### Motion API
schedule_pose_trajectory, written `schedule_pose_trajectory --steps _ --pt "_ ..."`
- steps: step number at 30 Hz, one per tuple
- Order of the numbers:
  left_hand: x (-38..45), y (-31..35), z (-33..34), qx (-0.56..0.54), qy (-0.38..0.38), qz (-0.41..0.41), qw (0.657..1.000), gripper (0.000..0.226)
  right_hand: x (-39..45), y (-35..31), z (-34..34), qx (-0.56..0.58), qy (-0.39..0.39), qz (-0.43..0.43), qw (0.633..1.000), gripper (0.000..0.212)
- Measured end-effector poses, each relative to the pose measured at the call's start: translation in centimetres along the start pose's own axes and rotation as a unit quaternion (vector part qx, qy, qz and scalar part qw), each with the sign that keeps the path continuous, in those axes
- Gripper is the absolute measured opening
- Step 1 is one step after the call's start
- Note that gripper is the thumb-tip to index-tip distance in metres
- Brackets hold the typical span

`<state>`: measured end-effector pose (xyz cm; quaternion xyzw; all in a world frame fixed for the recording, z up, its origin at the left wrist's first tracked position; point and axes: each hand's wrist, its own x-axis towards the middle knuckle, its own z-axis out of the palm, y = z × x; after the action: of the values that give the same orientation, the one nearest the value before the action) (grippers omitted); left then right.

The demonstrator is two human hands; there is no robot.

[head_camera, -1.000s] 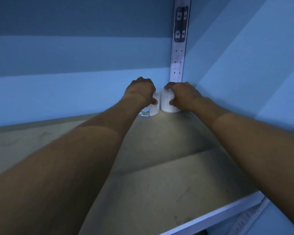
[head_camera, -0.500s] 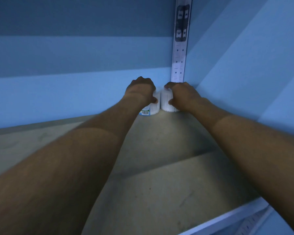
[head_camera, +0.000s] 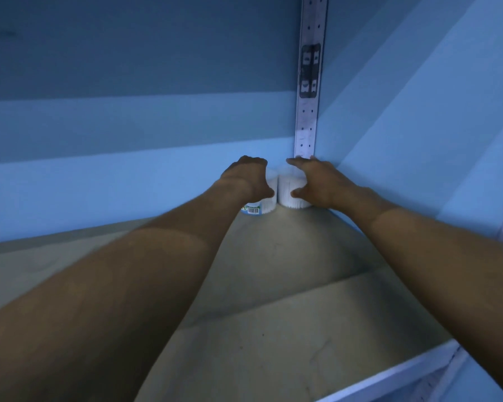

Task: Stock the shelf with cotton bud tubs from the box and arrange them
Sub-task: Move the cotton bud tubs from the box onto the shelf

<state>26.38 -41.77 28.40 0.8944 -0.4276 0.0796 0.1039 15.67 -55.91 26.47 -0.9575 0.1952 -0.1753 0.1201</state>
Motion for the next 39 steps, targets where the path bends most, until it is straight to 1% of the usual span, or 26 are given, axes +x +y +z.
schedule_pose_trajectory --steps 3,6,7,9,11,14,17,21,23,27,30,32,36,39 --pt "-2.2 -0.4 -1.6 -0.011 -0.001 0.000 1.000 0.065 -2.6 -1.3 -1.2 -0.003 -0.004 -0.004 1.000 0.075" --pt "-5.9 -0.9 -3.2 -0.023 -0.010 0.003 1.000 0.066 -6.6 -3.5 -2.5 0.015 -0.009 -0.021 1.000 0.063" --pt "-7.3 -1.1 -3.6 -0.029 -0.012 0.004 0.999 0.066 -7.9 -4.3 -2.8 0.020 -0.015 -0.022 0.999 0.062" --pt "-10.3 -1.3 -4.4 -0.039 -0.013 0.004 0.999 0.065 -10.5 -5.7 -3.2 0.021 -0.025 -0.015 0.999 0.067" --pt "-13.6 -1.1 -5.5 -0.038 -0.032 -0.001 0.999 0.064 -13.3 -7.3 -3.6 0.031 -0.039 -0.015 0.999 0.070" --pt "-18.4 -0.7 -7.0 -0.028 -0.047 -0.003 0.999 0.063 -17.4 -9.5 -4.1 0.032 -0.039 -0.040 0.998 0.071" --pt "-23.6 -0.7 -8.0 -0.040 -0.046 0.016 0.998 0.064 -21.3 -11.6 -4.4 0.036 -0.028 -0.071 0.996 0.069" --pt "-30.8 -1.3 -8.7 -0.053 -0.057 0.019 0.997 0.062 -26.3 -14.2 -4.2 0.064 -0.028 -0.102 0.992 0.066" --pt "-34.4 -1.8 -8.8 -0.053 -0.042 0.015 0.998 0.060 -28.8 -15.5 -3.8 0.076 -0.031 -0.116 0.990 0.066" --pt "-42.6 -2.8 -8.4 -0.085 0.023 0.023 0.996 0.051 -34.2 -18.2 -2.3 0.101 -0.047 -0.131 0.985 0.063" --pt "-48.7 -3.9 -7.1 -0.125 0.045 -0.001 0.991 0.044 -37.9 -20.3 -0.6 0.128 -0.055 -0.132 0.981 0.060" --pt "-51.8 -4.9 -5.5 -0.142 0.025 -0.029 0.989 0.045 -39.8 -21.6 0.8 0.139 -0.084 -0.128 0.978 0.058" --pt "-55.4 -7.3 -1.9 -0.145 -0.075 -0.082 0.983 0.058 -42.4 -23.6 4.7 0.116 -0.181 -0.119 0.969 0.060" --pt "-56.6 -9.2 0.9 -0.128 -0.125 -0.110 0.978 0.061 -43.4 -24.6 7.9 0.110 -0.239 -0.119 0.957 0.062"
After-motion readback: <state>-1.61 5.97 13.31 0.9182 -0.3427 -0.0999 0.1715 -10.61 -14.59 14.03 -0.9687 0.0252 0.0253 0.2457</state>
